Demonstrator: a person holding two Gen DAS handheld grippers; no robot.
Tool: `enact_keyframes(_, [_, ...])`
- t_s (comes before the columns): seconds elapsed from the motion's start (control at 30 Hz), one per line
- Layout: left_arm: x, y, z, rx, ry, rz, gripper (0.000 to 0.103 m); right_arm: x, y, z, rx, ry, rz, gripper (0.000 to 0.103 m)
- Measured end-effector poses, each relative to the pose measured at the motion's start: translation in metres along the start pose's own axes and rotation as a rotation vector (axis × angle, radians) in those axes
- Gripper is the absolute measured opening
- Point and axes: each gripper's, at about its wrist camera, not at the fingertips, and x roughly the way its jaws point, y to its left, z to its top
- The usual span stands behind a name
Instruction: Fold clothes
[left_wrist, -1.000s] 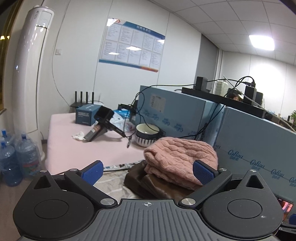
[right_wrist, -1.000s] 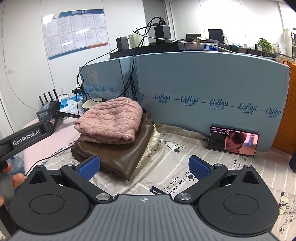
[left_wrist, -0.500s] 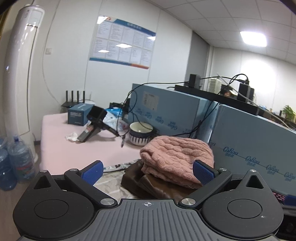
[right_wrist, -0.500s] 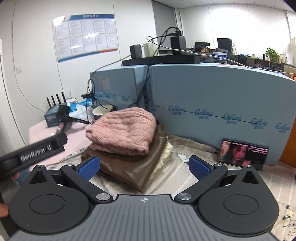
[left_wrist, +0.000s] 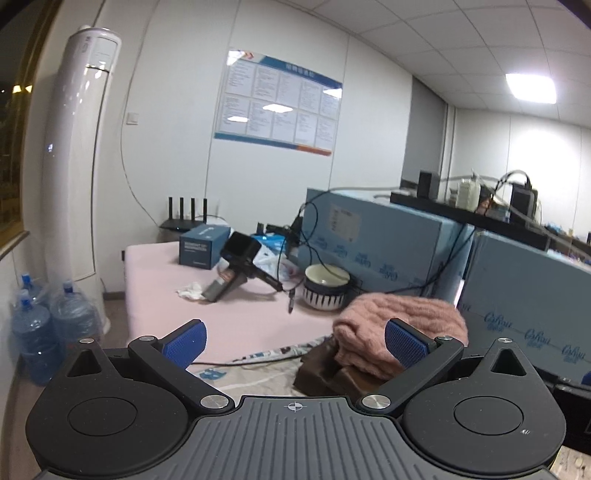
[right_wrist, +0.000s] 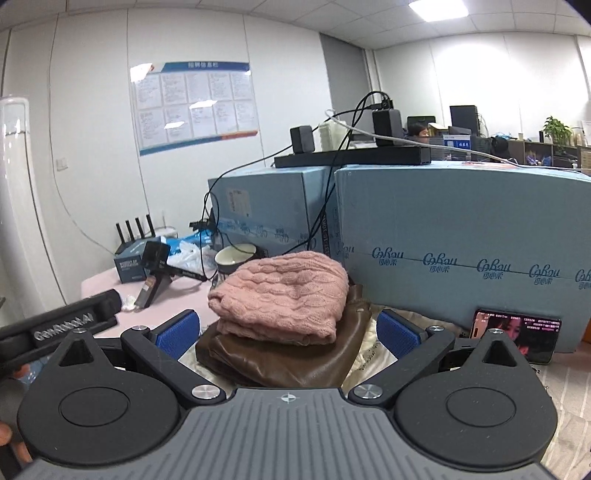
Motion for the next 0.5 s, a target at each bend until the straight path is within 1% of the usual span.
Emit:
enact_keyframes(0.2, [-0.005, 0.001, 0.006, -0.01, -0.024, -0.015, 0.103, -0.002, -0.006, 0.001, 0.043, -0.01, -0.029, 0.103])
enact_keyframes(0.5, [-0.004, -0.001, 0.006, -0.017, -0.008, -0.048, 0.103, -0.006, -0.019, 0.001, 0.069, -0.004, -0.091, 0.103])
